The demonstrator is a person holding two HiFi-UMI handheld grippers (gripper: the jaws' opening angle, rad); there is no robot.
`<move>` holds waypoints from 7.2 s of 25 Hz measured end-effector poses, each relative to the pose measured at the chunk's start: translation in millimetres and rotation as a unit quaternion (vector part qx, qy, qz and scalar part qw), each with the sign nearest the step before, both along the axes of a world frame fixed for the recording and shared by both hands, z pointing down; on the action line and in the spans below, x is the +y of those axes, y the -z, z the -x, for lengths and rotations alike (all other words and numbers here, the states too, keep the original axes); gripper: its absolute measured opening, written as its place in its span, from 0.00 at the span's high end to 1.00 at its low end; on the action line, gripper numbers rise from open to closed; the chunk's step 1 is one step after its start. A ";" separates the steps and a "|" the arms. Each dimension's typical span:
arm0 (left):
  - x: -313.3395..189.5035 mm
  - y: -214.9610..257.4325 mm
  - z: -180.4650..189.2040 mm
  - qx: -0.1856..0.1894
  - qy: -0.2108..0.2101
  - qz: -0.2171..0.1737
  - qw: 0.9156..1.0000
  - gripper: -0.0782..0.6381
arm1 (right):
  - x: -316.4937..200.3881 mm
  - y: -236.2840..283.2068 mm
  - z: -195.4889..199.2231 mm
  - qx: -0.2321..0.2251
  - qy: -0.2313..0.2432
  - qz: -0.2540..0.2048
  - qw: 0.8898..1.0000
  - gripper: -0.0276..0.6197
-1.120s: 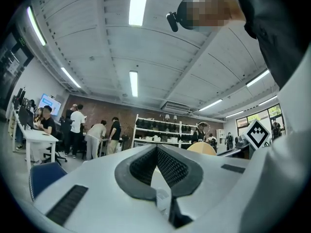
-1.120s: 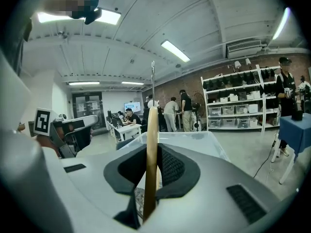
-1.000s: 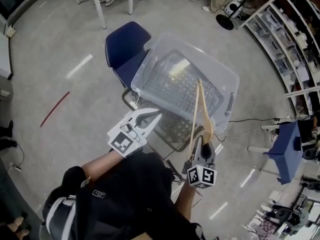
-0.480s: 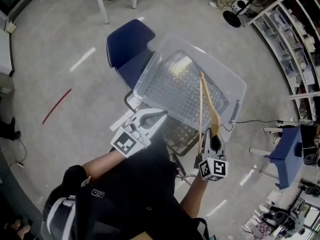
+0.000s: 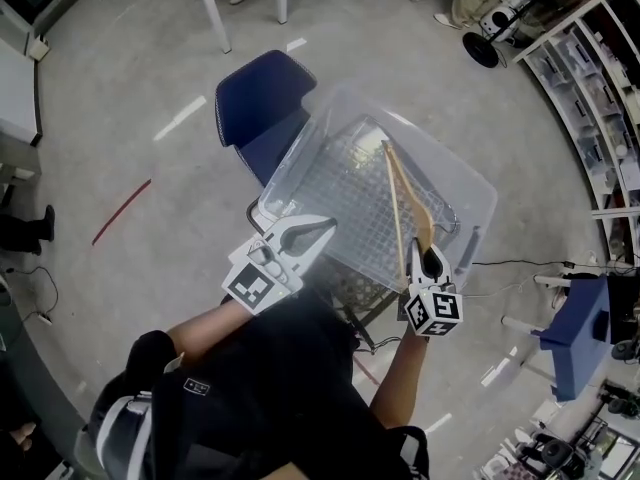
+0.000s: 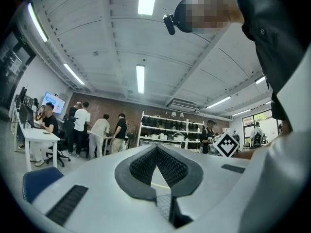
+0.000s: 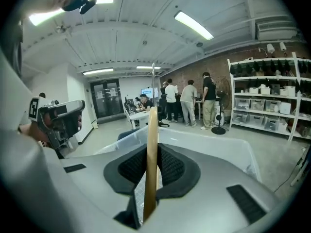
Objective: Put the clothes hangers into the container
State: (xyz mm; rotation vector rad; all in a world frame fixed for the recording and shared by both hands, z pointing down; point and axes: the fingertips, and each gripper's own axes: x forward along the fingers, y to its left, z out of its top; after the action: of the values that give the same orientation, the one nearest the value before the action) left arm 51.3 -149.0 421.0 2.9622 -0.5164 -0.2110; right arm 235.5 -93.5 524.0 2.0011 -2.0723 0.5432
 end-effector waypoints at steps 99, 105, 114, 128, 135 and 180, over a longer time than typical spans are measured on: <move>-54.9 -54.8 -69.2 -0.055 0.015 0.058 0.997 0.86 | -68.8 -388.3 -105.1 -0.124 -0.051 0.358 0.924 0.89; -36.8 -33.4 -43.8 -0.030 0.000 0.043 0.999 0.86 | -77.1 -315.9 -92.7 -0.102 -0.058 0.301 0.946 0.93; 0.5 0.9 -0.5 0.007 -0.030 0.029 0.999 0.86 | -58.4 -161.9 -72.9 -0.070 -0.120 0.147 0.979 0.93; 49.4 7.1 33.3 0.017 -0.096 0.025 0.995 0.86 | 55.8 -12.3 26.1 -0.056 -0.182 -0.013 0.982 0.94; 67.7 6.1 32.1 0.007 -0.110 0.023 0.994 0.86 | 85.4 26.3 58.0 -0.047 -0.186 -0.052 0.980 0.94; 128.8 6.6 6.7 -0.009 -0.076 0.016 0.997 0.86 | 171.5 61.3 78.6 -0.024 -0.178 -0.097 0.979 0.94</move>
State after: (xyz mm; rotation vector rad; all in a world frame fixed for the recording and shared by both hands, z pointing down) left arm 44.6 -20.2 414.4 2.9574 -0.2900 -0.1592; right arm 156.9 78.0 462.7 2.5196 -1.8609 0.4674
